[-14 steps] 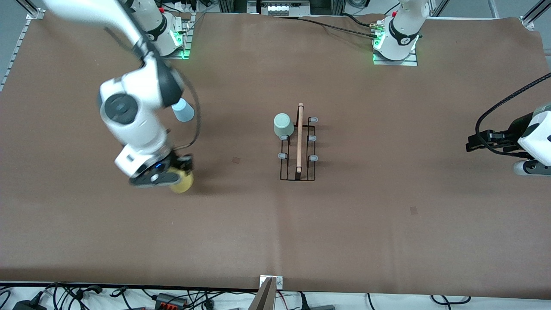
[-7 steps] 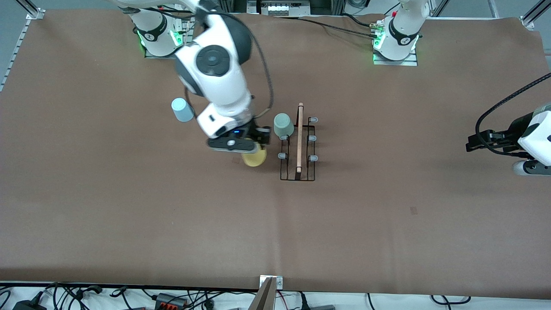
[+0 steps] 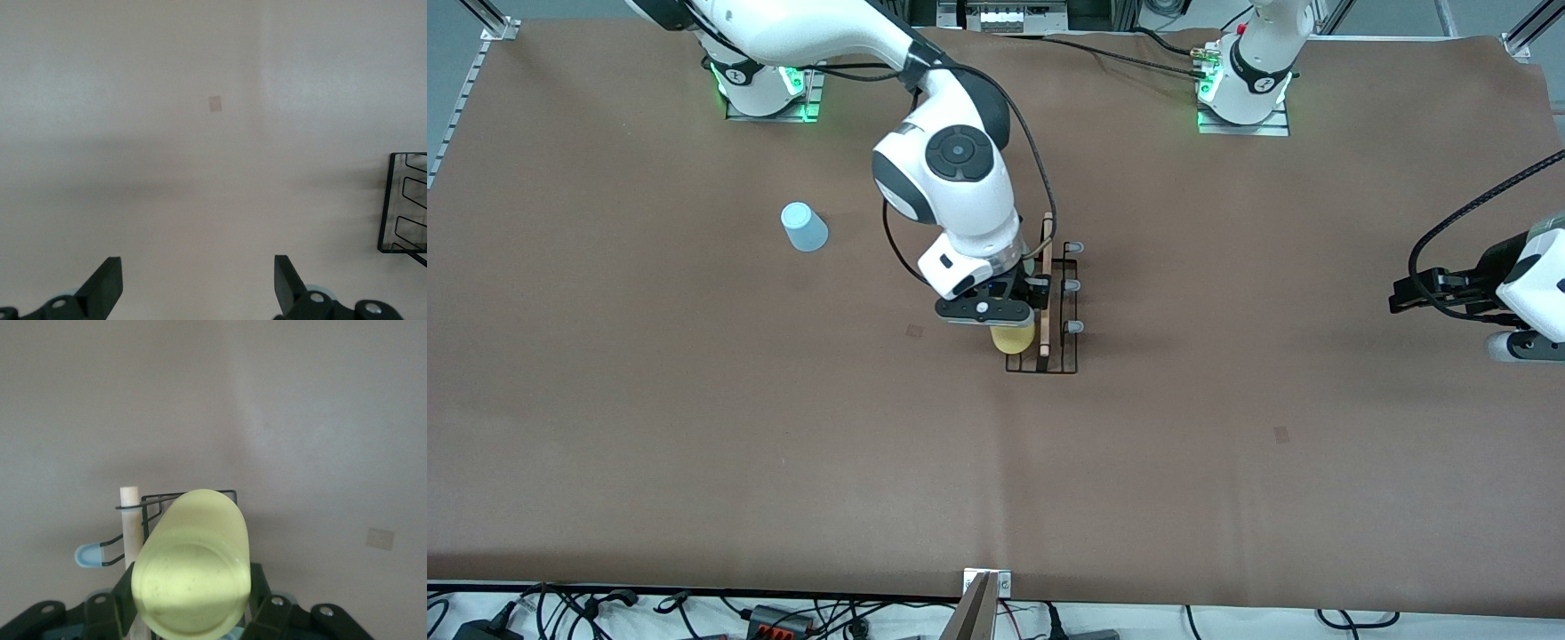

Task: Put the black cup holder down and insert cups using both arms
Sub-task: 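Lower the yellow cup onto a rack peg and release it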

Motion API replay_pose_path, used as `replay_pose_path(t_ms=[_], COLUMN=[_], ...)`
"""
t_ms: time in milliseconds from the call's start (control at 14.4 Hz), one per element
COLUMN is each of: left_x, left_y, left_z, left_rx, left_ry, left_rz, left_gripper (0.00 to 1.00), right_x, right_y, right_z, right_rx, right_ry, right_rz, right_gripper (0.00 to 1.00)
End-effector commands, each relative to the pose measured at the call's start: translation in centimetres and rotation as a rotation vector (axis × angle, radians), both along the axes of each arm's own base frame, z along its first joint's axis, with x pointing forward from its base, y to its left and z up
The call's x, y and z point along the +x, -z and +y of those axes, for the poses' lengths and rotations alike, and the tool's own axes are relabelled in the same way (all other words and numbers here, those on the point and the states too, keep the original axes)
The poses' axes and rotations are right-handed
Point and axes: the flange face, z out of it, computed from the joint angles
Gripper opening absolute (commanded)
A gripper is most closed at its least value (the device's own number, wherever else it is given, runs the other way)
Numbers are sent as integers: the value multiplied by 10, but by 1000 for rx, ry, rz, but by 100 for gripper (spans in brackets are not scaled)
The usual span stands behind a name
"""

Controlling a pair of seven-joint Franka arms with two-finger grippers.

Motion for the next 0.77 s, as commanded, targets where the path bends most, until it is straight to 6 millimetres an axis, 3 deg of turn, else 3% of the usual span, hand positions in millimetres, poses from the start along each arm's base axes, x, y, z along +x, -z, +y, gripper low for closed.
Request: replay_pose_path(t_ms=[0,139,209,348,418,557,697], left_x=[-9,-19,-28,-43,-52,-76,-88], left_y=[-20,-38,-41,-32,-28,-26,-30], left_z=[-1,-14,-30,-11,-2,1,-2], left_rx=[-6,-9,0,-75,-79,-74,-73], left_ry=[28,65,87,20,33,111,116], left_rz=[-15,-58,-60,-53,-77,-135,-176], left_gripper=[100,100,100,100,100,100,100], right_x=[0,-2,-3,-5,-1,3,13], right_y=[9,18,25,30,30,19,-10], right_z=[8,10,10,10,6,0,-18], right_rx=[-28,-37,-44,-49,-58,-79,-90], right_ry=[-4,-8,1,8,2,-10,18], right_rz=[-29,-21,-12,-7,-16,-39,-41], right_gripper=[8,13,23,90,100,100,100])
